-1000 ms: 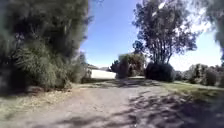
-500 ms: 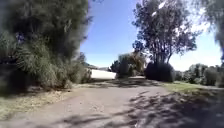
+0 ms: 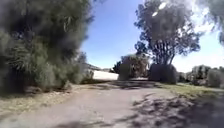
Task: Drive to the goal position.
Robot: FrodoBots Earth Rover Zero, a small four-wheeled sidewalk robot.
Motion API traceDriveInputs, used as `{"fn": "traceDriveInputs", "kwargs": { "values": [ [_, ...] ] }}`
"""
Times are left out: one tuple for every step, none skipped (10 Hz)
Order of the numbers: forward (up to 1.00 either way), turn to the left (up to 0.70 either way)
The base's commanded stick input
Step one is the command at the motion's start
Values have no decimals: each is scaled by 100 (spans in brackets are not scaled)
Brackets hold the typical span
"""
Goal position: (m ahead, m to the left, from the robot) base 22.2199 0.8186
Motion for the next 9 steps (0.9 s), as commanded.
{"fn": "traceDriveInputs", "kwargs": {
  "values": [
    [19,0],
    [56,0],
    [93,0],
    [100,0],
    [100,0],
    [100,0],
    [100,0],
    [100,0],
    [100,0]
  ]
}}
